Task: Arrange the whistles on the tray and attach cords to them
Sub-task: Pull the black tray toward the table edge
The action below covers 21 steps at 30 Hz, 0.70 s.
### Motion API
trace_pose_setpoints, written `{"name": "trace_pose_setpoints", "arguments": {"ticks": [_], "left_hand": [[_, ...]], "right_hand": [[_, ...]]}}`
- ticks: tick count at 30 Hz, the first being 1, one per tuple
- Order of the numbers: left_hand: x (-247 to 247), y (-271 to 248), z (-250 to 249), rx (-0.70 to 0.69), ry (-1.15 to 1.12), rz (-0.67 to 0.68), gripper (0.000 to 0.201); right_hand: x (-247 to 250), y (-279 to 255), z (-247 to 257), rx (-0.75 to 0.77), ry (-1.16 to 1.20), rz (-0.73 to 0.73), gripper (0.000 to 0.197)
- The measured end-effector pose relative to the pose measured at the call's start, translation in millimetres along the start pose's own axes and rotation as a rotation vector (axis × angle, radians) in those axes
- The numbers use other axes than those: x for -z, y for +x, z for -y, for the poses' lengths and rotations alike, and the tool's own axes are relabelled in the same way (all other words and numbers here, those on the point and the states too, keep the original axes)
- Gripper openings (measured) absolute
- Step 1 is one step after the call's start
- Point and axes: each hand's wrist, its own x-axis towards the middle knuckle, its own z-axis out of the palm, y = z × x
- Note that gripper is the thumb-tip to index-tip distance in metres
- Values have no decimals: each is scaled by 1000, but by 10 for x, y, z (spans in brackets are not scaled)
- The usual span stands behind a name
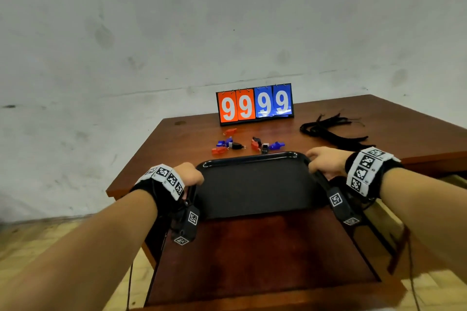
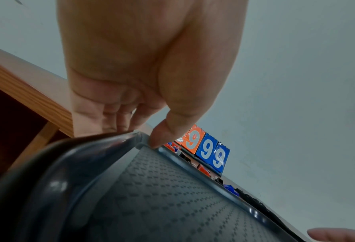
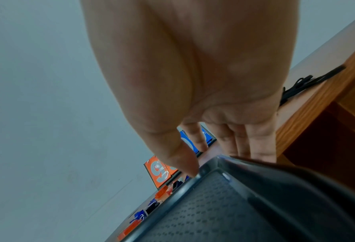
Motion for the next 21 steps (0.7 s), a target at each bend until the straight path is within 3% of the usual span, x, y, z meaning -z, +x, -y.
{"name": "trace_pose_setpoints", "arguments": {"ticks": [2,3,6,10,21], "left_hand": [[-17,149,-24,8,-17,-1,14],[-22,220,-46,14,-28,5,13],[4,372,-88,33,-57,21,13],[76,548,-128,47,-91,63,19],[158,917,-269,60,-56,41,18]], "right_hand": [[13,194,1,3,-16,14,68],[23,225,34,-5,-35,35,69],[52,236,151,-25,-34,77,47],[73,402,186,-36,-84,56,62],[143,901,316,-6,-135,50,69]]}}
